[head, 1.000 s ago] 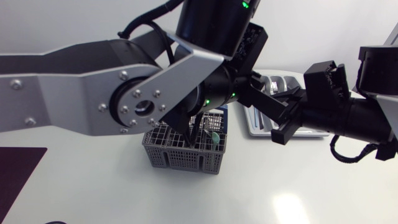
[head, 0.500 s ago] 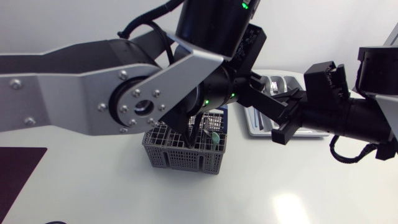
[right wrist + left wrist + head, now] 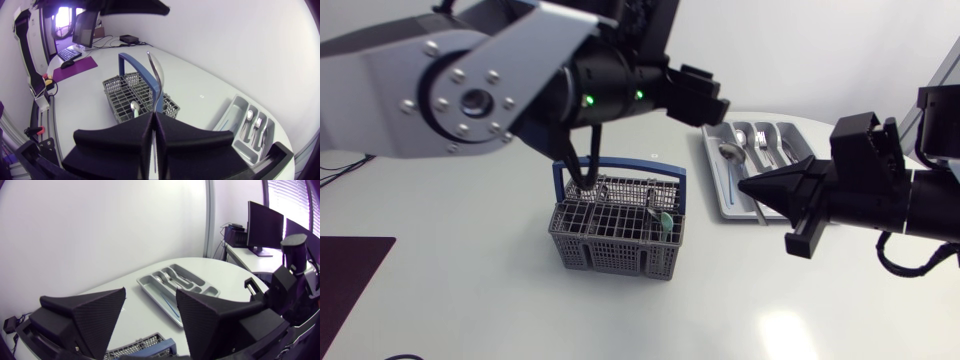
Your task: Unload the cutlery basket into the drawer organizer.
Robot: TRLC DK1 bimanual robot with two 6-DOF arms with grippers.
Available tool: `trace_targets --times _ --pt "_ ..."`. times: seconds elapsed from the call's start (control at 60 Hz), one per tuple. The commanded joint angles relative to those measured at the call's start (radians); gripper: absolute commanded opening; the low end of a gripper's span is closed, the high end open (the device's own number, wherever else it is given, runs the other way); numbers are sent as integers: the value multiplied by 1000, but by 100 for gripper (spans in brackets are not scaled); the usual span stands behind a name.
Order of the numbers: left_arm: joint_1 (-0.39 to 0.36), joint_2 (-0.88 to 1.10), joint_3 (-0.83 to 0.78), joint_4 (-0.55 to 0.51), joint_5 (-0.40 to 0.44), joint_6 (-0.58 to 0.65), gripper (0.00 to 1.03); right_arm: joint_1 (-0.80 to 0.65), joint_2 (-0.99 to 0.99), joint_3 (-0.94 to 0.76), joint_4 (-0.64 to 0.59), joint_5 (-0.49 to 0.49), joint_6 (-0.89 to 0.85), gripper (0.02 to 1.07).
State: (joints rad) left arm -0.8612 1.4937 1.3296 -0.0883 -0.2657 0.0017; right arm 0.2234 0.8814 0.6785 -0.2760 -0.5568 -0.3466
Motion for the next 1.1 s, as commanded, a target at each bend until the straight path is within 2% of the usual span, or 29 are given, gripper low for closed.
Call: trace_targets --times 0.0,0.117,0.183,0.267,0.483,0.717,0.883,1.083 --pt "37 -75 -27 21 5 37 89 -65 -16 -36 -43 -41 -104 8" --pt "88 -125 -87 36 80 121 89 -206 7 -45 -121 -144 -265 8" --pt "110 -155 -144 51 151 212 89 -286 45 -43 -154 -178 -377 8" --pt "114 -168 -178 16 237 308 88 -400 128 -13 -236 -239 -558 8" --pt "106 -179 -239 -22 333 481 87 -572 422 142 -393 -258 -928 8" --pt "94 -147 -247 -117 395 618 86 -625 656 331 -419 -190 -1082 8" --pt "87 -122 -247 -183 421 701 86 -621 803 452 -410 -81 -1166 8" --pt "88 -93 -254 -205 433 747 86 -598 918 556 -385 32 -1263 8"
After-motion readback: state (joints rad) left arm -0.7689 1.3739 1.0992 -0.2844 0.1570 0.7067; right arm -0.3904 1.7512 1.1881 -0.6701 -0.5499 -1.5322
